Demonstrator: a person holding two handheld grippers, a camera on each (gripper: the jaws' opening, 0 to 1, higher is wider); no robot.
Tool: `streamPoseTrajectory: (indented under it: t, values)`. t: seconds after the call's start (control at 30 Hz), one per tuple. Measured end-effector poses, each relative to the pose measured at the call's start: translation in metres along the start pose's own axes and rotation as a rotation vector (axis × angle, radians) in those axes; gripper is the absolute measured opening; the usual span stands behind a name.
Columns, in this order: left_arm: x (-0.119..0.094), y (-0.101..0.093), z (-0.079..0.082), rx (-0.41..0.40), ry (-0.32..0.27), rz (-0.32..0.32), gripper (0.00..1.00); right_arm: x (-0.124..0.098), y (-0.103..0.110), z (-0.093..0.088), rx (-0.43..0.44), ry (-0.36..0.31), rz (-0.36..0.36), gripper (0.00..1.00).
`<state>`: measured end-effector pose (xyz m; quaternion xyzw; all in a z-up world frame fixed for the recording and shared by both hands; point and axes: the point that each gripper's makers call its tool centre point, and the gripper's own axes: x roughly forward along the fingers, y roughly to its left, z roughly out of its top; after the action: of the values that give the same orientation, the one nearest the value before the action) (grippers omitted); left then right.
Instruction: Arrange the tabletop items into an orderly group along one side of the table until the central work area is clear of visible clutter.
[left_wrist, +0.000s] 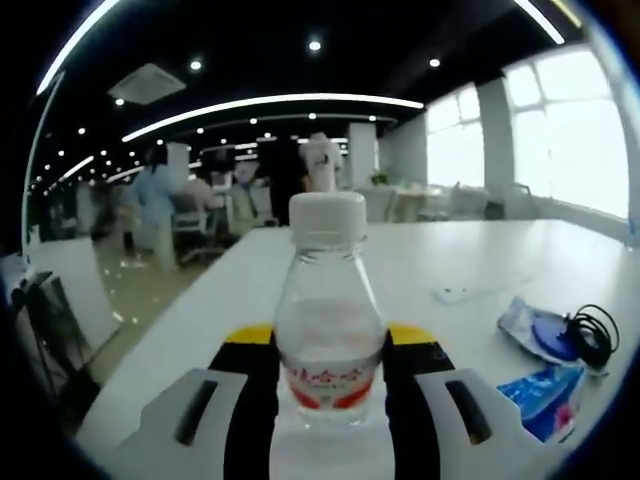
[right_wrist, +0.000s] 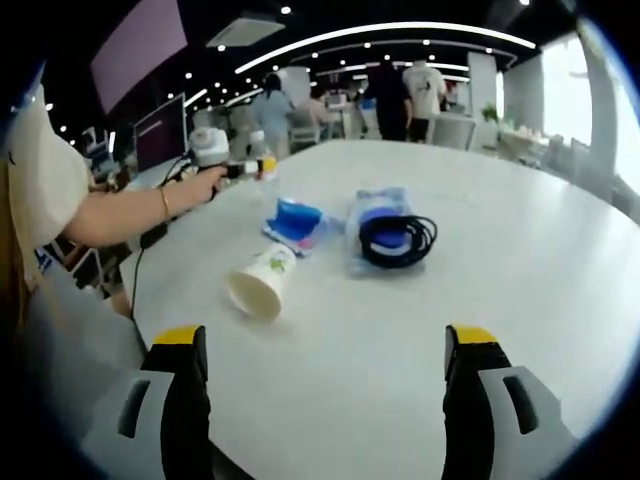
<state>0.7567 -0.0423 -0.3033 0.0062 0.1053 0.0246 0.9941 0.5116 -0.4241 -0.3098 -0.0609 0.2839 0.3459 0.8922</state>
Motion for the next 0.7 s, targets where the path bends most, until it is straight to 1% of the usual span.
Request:
streamPoseTrajectory:
  t: [0.07, 0.1, 0.13, 0.17, 0.2, 0.27, 0.33, 0.47, 0.5, 0.53, 0.63, 0.7]
  values:
    - [0.0, 0.0, 0.0, -0.004, 0.006, 0.005, 0.38, 0.0, 0.001, 0.0, -0.005, 0.003, 0.001, 0.97]
    - [-0.001, 0.002, 0.001, 0.012, 0.009, 0.024, 0.4, 0.0, 0.001, 0.0, -0.005, 0.003, 0.001, 0.97]
    - [-0.003, 0.006, 0.001, 0.036, 0.018, 0.053, 0.44, 0.0, 0.002, -0.001, -0.002, 0.004, 0.004, 0.97]
    - [-0.004, 0.007, 0.005, 0.047, -0.002, 0.058, 0.48, 0.0, 0.002, -0.001, 0.0, 0.005, 0.005, 0.97]
    - [-0.005, 0.006, 0.008, 0.018, -0.007, 0.041, 0.5, 0.0, 0.002, -0.001, -0.002, 0.006, 0.004, 0.97]
    - [-0.006, 0.005, 0.01, 0.003, -0.012, 0.029, 0.51, 0.0, 0.003, -0.001, -0.005, 0.007, 0.006, 0.97]
    - [-0.009, 0.007, 0.014, 0.02, -0.016, 0.042, 0.57, 0.001, 0.003, 0.0, -0.005, 0.002, 0.007, 0.97]
    - [-0.015, 0.006, 0.019, 0.026, -0.026, 0.027, 0.64, 0.002, 0.005, 0.003, -0.009, -0.007, 0.013, 0.98]
    - [-0.017, 0.005, 0.019, 0.026, -0.024, 0.026, 0.67, 0.002, 0.005, 0.005, -0.01, -0.01, 0.016, 0.98]
    - [-0.019, 0.005, 0.019, 0.027, -0.021, 0.024, 0.72, 0.003, 0.006, 0.007, -0.011, -0.013, 0.019, 0.98]
    - [-0.026, 0.001, 0.023, 0.033, -0.03, 0.004, 0.81, 0.005, 0.006, 0.018, -0.019, -0.039, 0.027, 0.98]
    - [-0.03, -0.002, 0.027, 0.039, -0.042, -0.014, 0.84, 0.007, 0.007, 0.022, -0.023, -0.048, 0.033, 0.98]
